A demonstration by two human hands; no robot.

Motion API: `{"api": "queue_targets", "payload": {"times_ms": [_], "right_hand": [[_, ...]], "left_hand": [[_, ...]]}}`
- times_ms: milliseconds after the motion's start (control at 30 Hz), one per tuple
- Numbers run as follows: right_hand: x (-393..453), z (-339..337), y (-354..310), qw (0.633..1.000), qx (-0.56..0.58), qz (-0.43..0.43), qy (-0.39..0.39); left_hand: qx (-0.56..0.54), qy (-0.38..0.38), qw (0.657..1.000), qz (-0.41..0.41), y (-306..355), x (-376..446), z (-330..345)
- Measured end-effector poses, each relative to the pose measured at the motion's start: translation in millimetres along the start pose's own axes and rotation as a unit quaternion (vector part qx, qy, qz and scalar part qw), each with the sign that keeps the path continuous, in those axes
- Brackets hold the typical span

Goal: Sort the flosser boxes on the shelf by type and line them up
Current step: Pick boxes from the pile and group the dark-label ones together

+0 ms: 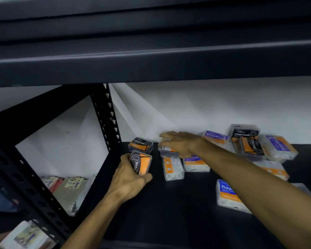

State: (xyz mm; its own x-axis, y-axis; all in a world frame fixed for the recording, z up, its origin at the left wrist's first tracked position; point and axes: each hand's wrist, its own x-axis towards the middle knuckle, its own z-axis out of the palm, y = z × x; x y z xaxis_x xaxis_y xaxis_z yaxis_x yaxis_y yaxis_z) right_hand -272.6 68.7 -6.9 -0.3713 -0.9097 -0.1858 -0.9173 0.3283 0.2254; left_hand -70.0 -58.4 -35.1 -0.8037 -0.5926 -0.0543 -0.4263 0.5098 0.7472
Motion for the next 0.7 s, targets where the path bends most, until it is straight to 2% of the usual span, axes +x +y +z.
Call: {"api": "queue_targets", "payload": {"times_ms": [67, 167, 267, 333, 400, 500, 533, 567, 667, 700], "right_hand": [[-5.8, -9.3, -4.1, 1.0, -0.002, 0.001, -0.006], [-14.6, -17.8, -3.3, 0.998, 0.033, 0.005, 0.061], [-29.1, -25.1, -2.3, 0.976, 0.166, 0.027, 0.136], [-40.3, -29.5, -2.3, 0.942, 0.296, 0.062, 0.145], [-51.6, -31.6, -4.5, 0.893, 0.413, 0.086, 0.157], [-72.0, -32.2, -10.8, 0.832, 0.524, 0.101, 0.151], [-77.7, -29.7, -13.7, 0.801, 0.573, 0.093, 0.149], [-84.3, -27.9, -18.5, 0.756, 0.632, 0.085, 0.148], [-96.7, -14.6, -31.7, 0.592, 0.791, 0.072, 0.136], [-99.4, -10.0, -35.5, 0.561, 0.813, 0.074, 0.136]], "left_hand": [[0.002, 0.003, 1.0, 0.009, 1.7, -1.4, 0.7], [-0.001, 0.002, 1.0, 0.017, 5.1, -2.5, 1.0], [-0.01, -0.008, 1.0, 0.015, 6.5, -2.3, 2.9], [-0.017, -0.011, 0.999, 0.025, 9.1, -4.6, 3.1], [-0.027, -0.007, 0.999, 0.035, 13.0, -7.7, 2.3], [-0.043, -0.006, 0.998, 0.038, 16.3, -12.2, -0.3], [-0.05, -0.009, 0.998, 0.037, 16.0, -12.9, -0.6], [-0.059, -0.015, 0.998, 0.033, 15.5, -14.3, -1.3], [-0.091, -0.031, 0.995, 0.035, 11.9, -17.9, -3.0], [-0.099, -0.036, 0.994, 0.035, 10.0, -18.8, -3.4]]}}
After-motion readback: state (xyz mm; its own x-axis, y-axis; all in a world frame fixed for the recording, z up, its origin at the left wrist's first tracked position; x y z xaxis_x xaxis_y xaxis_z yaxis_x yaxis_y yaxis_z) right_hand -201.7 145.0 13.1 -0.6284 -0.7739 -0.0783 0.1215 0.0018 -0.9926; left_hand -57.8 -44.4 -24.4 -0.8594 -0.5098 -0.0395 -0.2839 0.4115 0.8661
